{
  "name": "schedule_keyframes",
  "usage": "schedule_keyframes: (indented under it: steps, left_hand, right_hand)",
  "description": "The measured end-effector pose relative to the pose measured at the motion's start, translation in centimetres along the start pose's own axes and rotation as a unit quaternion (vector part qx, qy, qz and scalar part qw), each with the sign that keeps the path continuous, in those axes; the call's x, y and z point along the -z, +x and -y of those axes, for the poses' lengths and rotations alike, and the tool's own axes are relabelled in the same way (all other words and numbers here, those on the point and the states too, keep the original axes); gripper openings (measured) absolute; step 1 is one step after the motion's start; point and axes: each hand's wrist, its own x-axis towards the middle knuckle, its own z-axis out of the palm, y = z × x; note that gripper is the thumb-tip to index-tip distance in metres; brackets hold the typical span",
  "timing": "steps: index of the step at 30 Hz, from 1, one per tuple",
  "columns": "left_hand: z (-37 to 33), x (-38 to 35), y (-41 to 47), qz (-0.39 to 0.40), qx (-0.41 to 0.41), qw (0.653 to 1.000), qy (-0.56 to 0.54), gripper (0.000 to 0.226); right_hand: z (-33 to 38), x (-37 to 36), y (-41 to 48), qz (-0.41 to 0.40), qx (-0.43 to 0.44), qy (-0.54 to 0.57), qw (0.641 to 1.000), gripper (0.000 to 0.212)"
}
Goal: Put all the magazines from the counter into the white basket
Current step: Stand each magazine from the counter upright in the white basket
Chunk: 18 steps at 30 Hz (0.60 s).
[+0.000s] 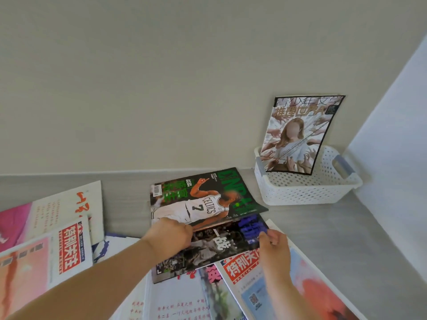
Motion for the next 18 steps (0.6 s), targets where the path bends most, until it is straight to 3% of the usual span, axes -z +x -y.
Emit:
schedule_keyframes:
  steps: [5,7,10,12,15,18]
  left_hand:
    - [-5.3,1.7,-1.5,-0.092,-0.025,0.994,-0.060,0.017]
    - [-6.8,2.4,-2.9,-0.138,-0.035,0.988,-0.064,0.037]
    - [-7.8,1.8,-3.3,-0.156,-0.009,0.973,-0.168,0.040]
    - [-6.9,1.9,-3.4,-0.173,0.068,0.936,-0.299,0.029]
    - [-4.6,1.3,-3.0,-0.164,0.199,0.863,-0.434,0.036]
    - [-2.4,2.2,-2.4,-0.168,0.292,0.709,-0.620,0.047]
  right_hand:
    - [1.0,-0.2,-0.1,0.161,-0.146,0.108,0.970,0.019]
    - [0.9,-0.3,-0.2,0.157,-0.162,0.122,0.966,0.016]
    - [0.8,0.0,-0.5,0.135,-0.176,0.151,0.963,0.016]
    - [1.2,0.4,-0.8,0.137,-0.162,0.153,0.965,0.019]
    - [2.0,1.2,-1.4,0.152,-0.116,0.142,0.971,0.024]
    - [3.0,2.4,-2.2,0.193,-0.052,0.114,0.973,0.028]
